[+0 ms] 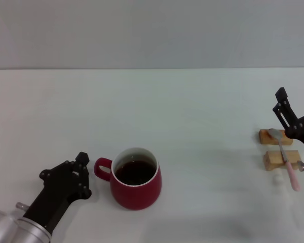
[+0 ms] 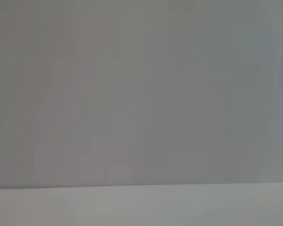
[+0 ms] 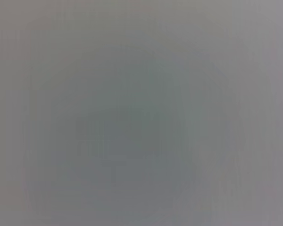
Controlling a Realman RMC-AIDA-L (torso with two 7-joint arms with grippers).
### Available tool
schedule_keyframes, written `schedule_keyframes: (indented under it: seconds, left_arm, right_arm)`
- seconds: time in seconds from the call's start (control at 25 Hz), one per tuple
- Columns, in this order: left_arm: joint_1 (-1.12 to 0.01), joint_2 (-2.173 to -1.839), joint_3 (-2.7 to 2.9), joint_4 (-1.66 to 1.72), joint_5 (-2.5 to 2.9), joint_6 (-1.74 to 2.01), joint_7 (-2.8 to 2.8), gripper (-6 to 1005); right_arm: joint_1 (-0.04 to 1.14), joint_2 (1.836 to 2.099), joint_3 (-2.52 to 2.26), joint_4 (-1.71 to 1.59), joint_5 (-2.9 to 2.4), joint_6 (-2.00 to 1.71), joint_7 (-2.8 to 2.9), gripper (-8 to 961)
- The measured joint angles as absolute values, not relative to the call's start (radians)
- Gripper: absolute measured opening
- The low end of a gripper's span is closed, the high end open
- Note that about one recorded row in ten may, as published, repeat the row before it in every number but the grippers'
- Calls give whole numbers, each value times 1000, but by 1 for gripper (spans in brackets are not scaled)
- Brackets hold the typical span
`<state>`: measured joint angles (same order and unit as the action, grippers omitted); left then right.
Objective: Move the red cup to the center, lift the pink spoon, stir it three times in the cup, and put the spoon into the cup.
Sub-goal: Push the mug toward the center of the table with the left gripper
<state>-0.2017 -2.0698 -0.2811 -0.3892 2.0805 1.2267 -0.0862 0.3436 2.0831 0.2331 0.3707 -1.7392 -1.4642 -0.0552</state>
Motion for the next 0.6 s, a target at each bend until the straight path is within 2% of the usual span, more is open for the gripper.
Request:
schedule_keyframes:
  seconds: [0.6]
  left_arm:
    - [-215,-2070,-237,-416,2080,1223,-86,0]
  right_arm:
    - [345,2083,235,371,-1739,-1456,-55,706]
